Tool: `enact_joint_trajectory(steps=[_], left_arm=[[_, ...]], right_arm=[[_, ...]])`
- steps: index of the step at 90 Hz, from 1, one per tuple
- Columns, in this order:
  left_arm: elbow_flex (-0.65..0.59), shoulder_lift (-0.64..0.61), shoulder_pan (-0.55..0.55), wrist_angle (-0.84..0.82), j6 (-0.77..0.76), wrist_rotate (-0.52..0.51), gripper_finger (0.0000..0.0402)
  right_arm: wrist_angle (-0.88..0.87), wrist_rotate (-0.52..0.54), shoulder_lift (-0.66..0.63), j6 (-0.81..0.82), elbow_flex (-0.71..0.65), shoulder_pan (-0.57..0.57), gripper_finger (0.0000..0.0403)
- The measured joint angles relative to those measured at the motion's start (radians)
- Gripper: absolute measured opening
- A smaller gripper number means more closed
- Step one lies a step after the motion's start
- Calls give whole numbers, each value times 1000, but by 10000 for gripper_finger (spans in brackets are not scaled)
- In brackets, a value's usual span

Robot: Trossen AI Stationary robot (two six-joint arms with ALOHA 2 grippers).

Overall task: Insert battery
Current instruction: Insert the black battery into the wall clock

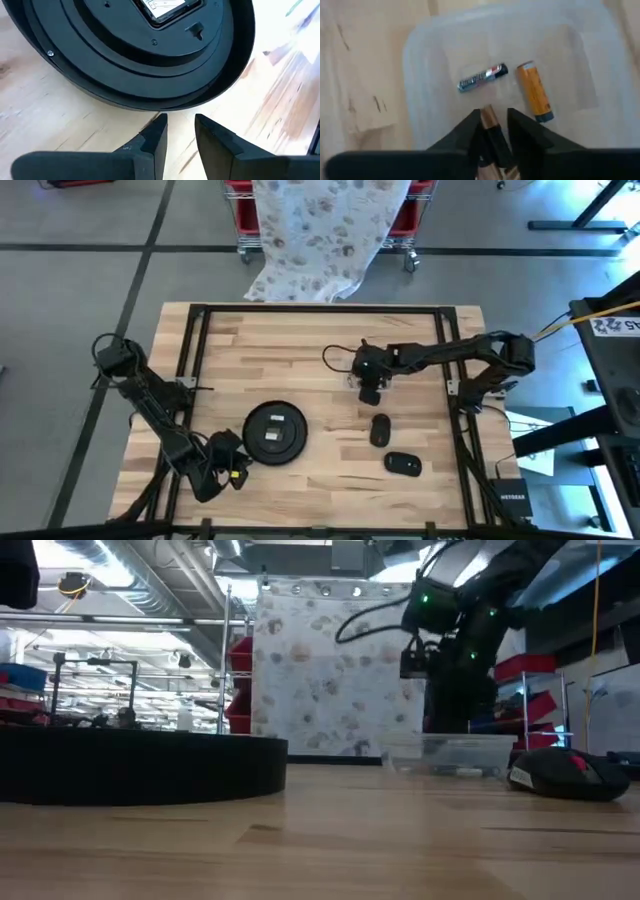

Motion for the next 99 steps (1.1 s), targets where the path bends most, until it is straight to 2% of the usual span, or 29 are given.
enact_joint_trajectory(steps=[11,22,32,44,52,72,99], left_arm=[[0,0,0,-1,0,-2,82],[0,0,1,-4,0,-2,82],[0,0,1,-4,0,-2,82],[0,0,1,-4,-2,-3,82],[0,0,1,-4,-2,-3,82],[0,0,1,-2,6,-13,82],[6,0,1,-6,97,-73,82]], right_arm=[[1,-4,44,-42,1,-24,136],[20,-14,88,-77,7,-31,134],[42,-19,121,-93,9,-28,105],[56,-20,138,-94,10,-27,28],[67,-7,138,-91,9,-23,20],[42,33,36,-65,-6,18,20],[134,75,-140,-36,-2,102,20]])
